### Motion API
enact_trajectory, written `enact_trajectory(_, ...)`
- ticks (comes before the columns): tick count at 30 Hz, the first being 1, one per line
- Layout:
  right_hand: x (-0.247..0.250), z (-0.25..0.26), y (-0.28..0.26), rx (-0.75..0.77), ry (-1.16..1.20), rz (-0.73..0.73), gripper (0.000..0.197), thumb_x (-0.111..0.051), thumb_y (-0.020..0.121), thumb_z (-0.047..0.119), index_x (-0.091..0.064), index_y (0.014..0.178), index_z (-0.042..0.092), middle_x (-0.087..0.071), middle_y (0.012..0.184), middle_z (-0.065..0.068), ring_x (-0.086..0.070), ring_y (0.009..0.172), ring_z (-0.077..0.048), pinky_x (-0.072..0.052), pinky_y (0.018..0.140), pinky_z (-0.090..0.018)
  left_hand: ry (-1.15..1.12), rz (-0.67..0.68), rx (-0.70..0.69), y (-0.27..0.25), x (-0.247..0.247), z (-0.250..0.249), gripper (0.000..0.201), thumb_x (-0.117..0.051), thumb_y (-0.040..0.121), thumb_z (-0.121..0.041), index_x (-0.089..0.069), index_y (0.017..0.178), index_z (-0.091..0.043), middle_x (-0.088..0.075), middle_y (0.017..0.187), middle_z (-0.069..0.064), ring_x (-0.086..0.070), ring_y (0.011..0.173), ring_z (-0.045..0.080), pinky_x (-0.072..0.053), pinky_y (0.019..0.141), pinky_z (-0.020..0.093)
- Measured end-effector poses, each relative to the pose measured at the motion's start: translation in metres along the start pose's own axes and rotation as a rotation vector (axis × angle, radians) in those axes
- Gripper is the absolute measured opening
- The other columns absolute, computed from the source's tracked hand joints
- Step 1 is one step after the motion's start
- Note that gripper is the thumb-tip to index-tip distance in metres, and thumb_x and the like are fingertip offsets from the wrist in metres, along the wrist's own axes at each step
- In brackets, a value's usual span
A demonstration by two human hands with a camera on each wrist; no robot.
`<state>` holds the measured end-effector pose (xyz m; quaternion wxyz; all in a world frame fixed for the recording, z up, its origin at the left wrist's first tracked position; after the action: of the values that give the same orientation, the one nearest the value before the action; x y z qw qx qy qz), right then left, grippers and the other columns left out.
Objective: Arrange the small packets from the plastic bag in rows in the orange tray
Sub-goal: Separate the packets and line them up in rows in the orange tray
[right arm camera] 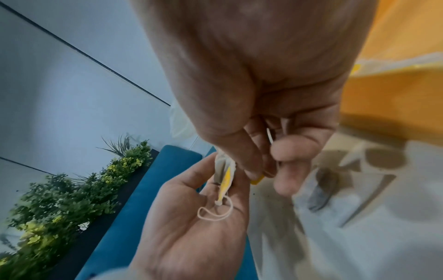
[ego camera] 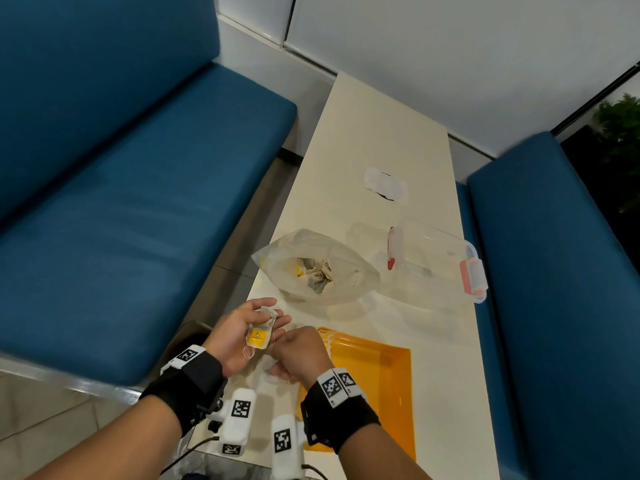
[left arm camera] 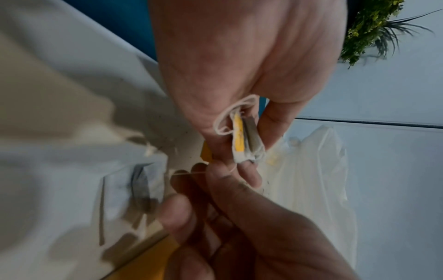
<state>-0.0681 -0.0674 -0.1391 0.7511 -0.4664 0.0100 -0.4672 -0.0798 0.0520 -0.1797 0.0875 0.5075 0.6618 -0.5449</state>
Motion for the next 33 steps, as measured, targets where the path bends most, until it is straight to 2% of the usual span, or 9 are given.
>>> enact_trajectory(3, 0.007, 0.0, -0.003, 0.016, 0.04, -0.024, 0.013, -0.059, 0.079, 0.003, -0.068, 0.071, 0.005, -0.065, 0.058, -0.015, -0.053, 0.035, -0.012, -0.039, 0.039, -0.017, 0.038, -0.008, -0.004, 0.0, 0.001, -0.002, 0.035, -0.041, 0.098, 0.009, -0.059, 0.125, -0.003, -0.064, 0.12, 0.024, -0.069, 0.114, 0.035, -0.052, 0.101, 0.05)
enact_trajectory(7, 0.014, 0.002, -0.011, 0.086, 0.105, -0.051, 0.015, -0.059, 0.076, 0.003, -0.069, 0.066, 0.009, -0.071, 0.067, -0.016, -0.063, 0.054, -0.024, -0.039, 0.042, -0.02, 0.106, -0.006, 0.011, -0.002, 0.003, -0.003, 0.035, -0.042, 0.096, 0.012, -0.061, 0.121, -0.004, -0.065, 0.117, 0.024, -0.071, 0.111, 0.035, -0.059, 0.074, 0.043)
enact_trajectory(10, 0.024, 0.009, -0.021, 0.152, 0.221, -0.061, 0.011, -0.058, 0.077, 0.002, -0.066, 0.07, 0.003, -0.073, 0.076, -0.02, -0.064, 0.06, -0.025, -0.038, 0.044, -0.022, 0.117, -0.002, 0.014, -0.003, 0.007, -0.003, 0.036, -0.043, 0.095, 0.014, -0.061, 0.122, -0.002, -0.063, 0.116, 0.025, -0.069, 0.109, 0.038, -0.062, 0.075, 0.048)
enact_trajectory(16, 0.039, 0.017, -0.039, 0.236, 0.574, -0.013, 0.007, -0.058, 0.086, -0.005, -0.062, 0.091, -0.001, -0.07, 0.077, -0.021, -0.057, 0.054, -0.023, -0.037, 0.047, -0.027, 0.259, 0.071, 0.041, -0.01, 0.0, 0.002, 0.037, -0.045, 0.088, 0.014, -0.064, 0.118, 0.003, -0.066, 0.096, 0.024, -0.069, 0.077, 0.03, -0.056, 0.057, 0.036)
enact_trajectory(19, 0.043, 0.02, -0.042, 0.238, 0.716, 0.028, 0.008, -0.058, 0.09, -0.005, -0.058, 0.097, 0.0, -0.063, 0.077, -0.023, -0.057, 0.054, -0.023, -0.04, 0.048, -0.026, 0.288, 0.252, 0.125, -0.017, -0.009, 0.012, 0.029, -0.055, 0.084, 0.005, -0.069, 0.109, 0.0, -0.06, 0.092, 0.021, -0.057, 0.078, 0.029, -0.048, 0.057, 0.032)
enact_trajectory(22, 0.046, 0.026, -0.044, 0.25, 0.779, 0.045, 0.005, -0.06, 0.091, -0.003, -0.059, 0.095, 0.0, -0.06, 0.079, -0.024, -0.057, 0.056, -0.023, -0.042, 0.05, -0.027, 0.336, 0.363, 0.166, -0.023, -0.016, 0.018, 0.025, -0.059, 0.083, 0.003, -0.073, 0.098, -0.011, -0.058, 0.096, 0.016, -0.06, 0.078, 0.027, -0.044, 0.053, 0.029)
enact_trajectory(25, 0.048, 0.034, -0.047, 0.275, 0.824, 0.072, 0.003, -0.06, 0.092, -0.002, -0.06, 0.091, 0.001, -0.06, 0.077, -0.02, -0.056, 0.057, -0.022, -0.042, 0.049, -0.026, 0.454, 0.355, 0.112, -0.027, -0.025, 0.018, 0.025, -0.067, 0.074, 0.003, -0.07, 0.094, -0.011, -0.057, 0.096, 0.011, -0.06, 0.078, 0.027, -0.044, 0.05, 0.028)
enact_trajectory(29, 0.049, 0.042, -0.052, 0.307, 0.854, 0.102, 0.005, -0.059, 0.092, -0.001, -0.06, 0.088, 0.001, -0.062, 0.077, -0.019, -0.055, 0.057, -0.022, -0.042, 0.049, -0.026, 0.599, 0.339, -0.011, -0.028, -0.029, 0.015, 0.038, -0.075, 0.081, 0.008, -0.076, 0.083, -0.03, -0.063, 0.084, 0.0, -0.059, 0.073, 0.018, -0.041, 0.052, 0.026)
enact_trajectory(33, 0.055, 0.05, -0.054, 0.349, 0.837, 0.099, 0.005, -0.062, 0.092, 0.003, -0.061, 0.087, 0.003, -0.064, 0.079, -0.019, -0.056, 0.059, -0.021, -0.043, 0.049, -0.024, 0.73, 0.321, -0.082, -0.025, -0.031, 0.013, 0.012, -0.084, 0.077, -0.016, -0.077, 0.085, -0.023, -0.059, 0.08, 0.008, -0.057, 0.07, 0.016, -0.036, 0.053, 0.028)
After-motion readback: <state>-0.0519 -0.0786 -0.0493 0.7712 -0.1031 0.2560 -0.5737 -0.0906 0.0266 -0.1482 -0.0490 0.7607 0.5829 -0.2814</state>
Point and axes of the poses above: each hand's wrist, its own y-axis towards the middle knuckle, its own x-axis out of the back of the hand, z = x × y, the point moved 5 cm from there along y, towards the middle knuckle
